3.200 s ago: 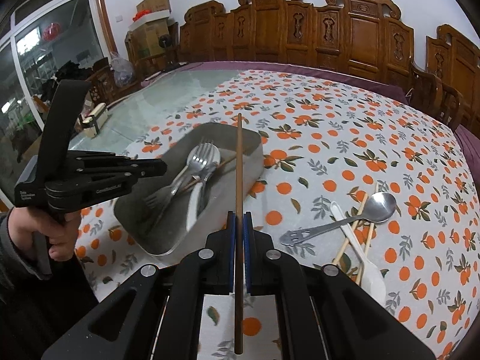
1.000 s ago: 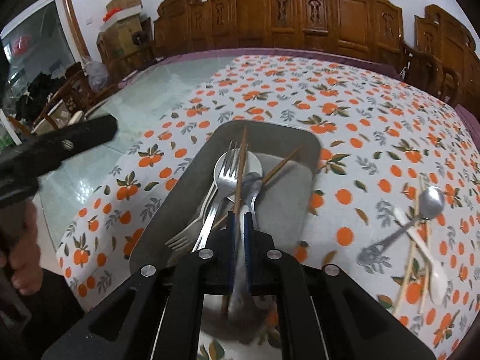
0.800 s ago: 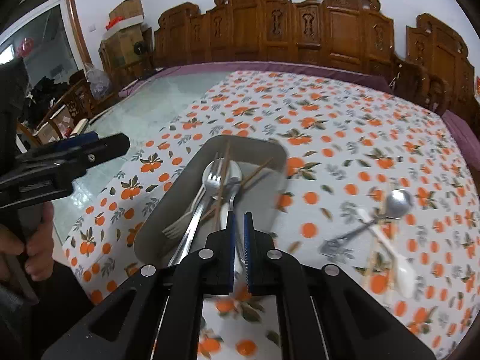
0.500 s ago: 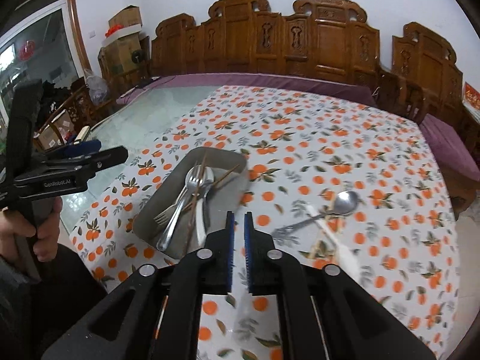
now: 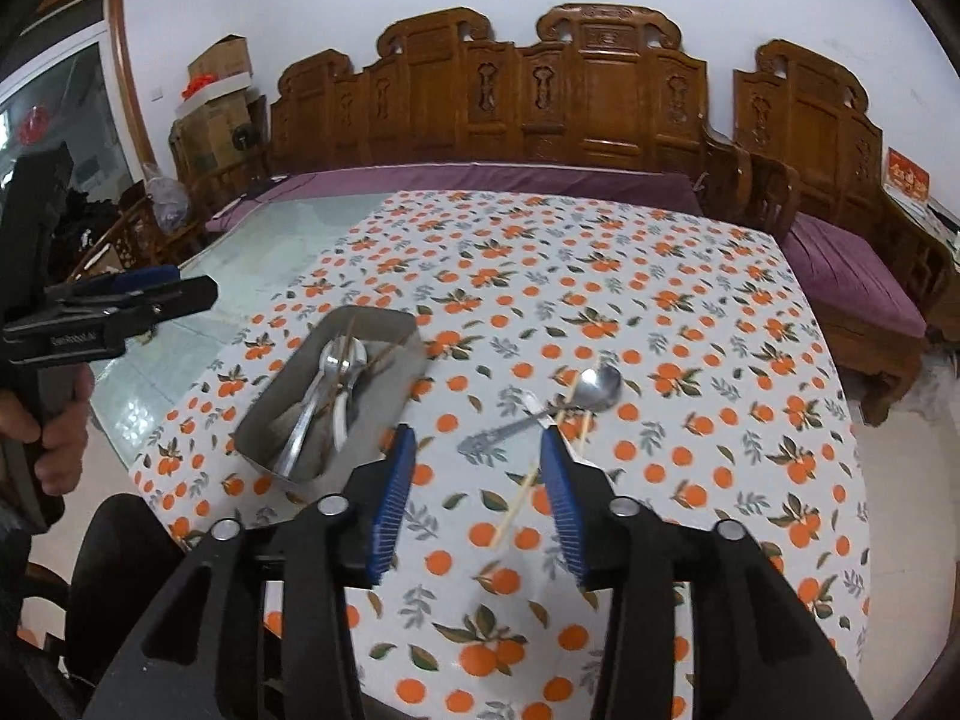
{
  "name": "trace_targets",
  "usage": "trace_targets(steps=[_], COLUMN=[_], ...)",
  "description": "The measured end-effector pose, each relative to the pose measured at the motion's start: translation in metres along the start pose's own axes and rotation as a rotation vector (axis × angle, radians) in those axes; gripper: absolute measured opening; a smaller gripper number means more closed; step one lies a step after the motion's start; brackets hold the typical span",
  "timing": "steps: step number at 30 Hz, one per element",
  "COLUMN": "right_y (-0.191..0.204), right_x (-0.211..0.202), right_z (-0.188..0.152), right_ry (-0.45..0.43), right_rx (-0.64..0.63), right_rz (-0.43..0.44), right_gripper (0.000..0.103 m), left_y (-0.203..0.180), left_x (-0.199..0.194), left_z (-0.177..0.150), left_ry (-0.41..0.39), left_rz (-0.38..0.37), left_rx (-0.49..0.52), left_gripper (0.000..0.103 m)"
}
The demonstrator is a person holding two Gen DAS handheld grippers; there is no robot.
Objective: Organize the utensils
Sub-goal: 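Grasp a metal spoon with the left gripper while the right reaches toward a white plastic spoon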
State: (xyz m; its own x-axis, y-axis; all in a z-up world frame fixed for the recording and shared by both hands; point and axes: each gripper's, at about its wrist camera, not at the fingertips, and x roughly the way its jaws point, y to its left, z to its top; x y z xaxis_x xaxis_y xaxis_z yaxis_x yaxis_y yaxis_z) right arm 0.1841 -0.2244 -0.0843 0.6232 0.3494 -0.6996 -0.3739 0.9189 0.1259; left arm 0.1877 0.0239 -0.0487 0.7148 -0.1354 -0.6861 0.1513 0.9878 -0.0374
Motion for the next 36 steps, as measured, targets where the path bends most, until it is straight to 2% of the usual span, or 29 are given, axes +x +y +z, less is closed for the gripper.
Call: trace_targets(steps=[8,14,18,22,27,32,36], right_y=[-0.04,-0.066,-0.079,-0.086,-0.092,-0.099,-0.102], right_x=[0.026,0.058,0.075,0.091,0.102,0.108,0.109], right_z=[-0.017,-0.018,-0.018,-0.021,-0.027,-0.031,-0.032], right_ry=[0.074,0.116,0.131,0.148,0.167,0.182,0.193], right_rx=[0.023,0.049,0.071,0.087,0.101,0.118,0.113], right_rz=[-0.041,-0.047,-0.041,-0.025,-0.011,-0.001,0.001], right_gripper=[0.047,0.047,0.047,0.047,0.047,0.047,0.047], left_y=[-0.034,-0.068,-0.085,-0.1,-0.117,-0.129,-0.135], left_x=[0.046,0.097,0.134,0.168,0.203,0.229,0.239], left_z=[0.003,0.009,0.008,0.004,-0.002,-0.007,-0.011], left_ry=[0.072,0.147,0.21,0.268,0.339,0.395,0.422], left_rz=[-0.12,-0.186,-0.21,-0.23,-0.246,-0.233,-0.236], left_rx=[0.043,0.102,0.134,0.165,0.202,0.235,0.261], left_gripper=[0.092,0.073,0.059,0.052,0.036,0.025,0.025])
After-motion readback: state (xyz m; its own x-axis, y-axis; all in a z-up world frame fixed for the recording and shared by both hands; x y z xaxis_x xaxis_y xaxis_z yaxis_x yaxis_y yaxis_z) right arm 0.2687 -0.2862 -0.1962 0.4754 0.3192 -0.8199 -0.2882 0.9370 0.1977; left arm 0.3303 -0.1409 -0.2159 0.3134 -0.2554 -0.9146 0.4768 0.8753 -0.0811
